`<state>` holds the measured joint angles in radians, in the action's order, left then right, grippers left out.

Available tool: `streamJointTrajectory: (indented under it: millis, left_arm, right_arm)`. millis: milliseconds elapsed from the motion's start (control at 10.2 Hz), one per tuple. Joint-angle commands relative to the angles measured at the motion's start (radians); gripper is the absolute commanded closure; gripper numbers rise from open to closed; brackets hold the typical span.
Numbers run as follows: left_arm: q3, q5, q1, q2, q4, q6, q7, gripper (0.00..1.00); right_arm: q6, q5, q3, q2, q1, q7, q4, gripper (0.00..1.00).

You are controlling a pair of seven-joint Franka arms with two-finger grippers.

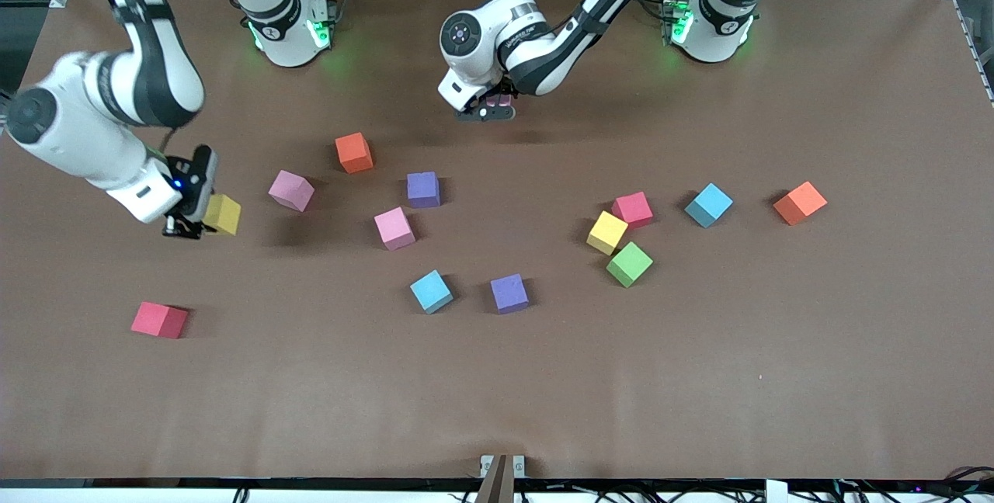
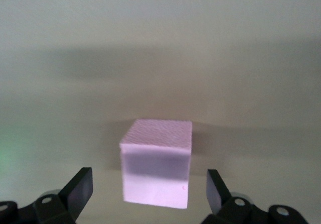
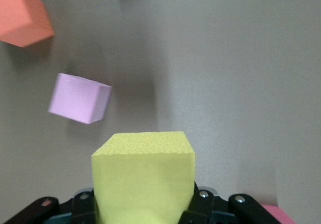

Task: Form number 2 with 11 blocks
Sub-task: 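Place the lavender cube mid-table with the left gripper while the right lifts yellow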

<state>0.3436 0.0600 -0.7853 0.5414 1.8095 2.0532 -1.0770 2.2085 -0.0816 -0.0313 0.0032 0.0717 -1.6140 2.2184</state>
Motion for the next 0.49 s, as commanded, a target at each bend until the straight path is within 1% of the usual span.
streamJointTrajectory:
  millis: [0, 98, 197, 295, 394]
  left_arm:
    - [-0.001, 0.012, 0.134, -0.053, -0.021, -0.093, 0.009, 0.00]
    - [-0.009, 0.006, 0.208, -0.063, -0.021, -0.114, 0.012, 0.00]
    - [-0.015, -0.035, 0.303, -0.066, -0.021, -0.122, 0.015, 0.00]
    - [-0.011, -0.108, 0.411, -0.069, -0.021, -0.126, 0.025, 0.00]
    - [-0.011, -0.161, 0.490, -0.072, -0.019, -0.128, 0.050, 0.00]
  right_arm:
    - [-0.119, -0.050, -0.013, -0.080, -0.036, -0.009, -0.017, 0.70]
    - [-0.128, -0.076, -0.012, -0.080, -0.068, -0.007, -0.025, 0.70]
    - [-0.127, -0.089, -0.012, -0.080, -0.091, -0.003, -0.029, 0.70]
    - [-0.131, -0.090, -0.012, -0.075, -0.122, 0.032, -0.048, 0.69]
    - [-0.128, -0.089, -0.012, -0.065, -0.157, 0.089, -0.063, 0.69]
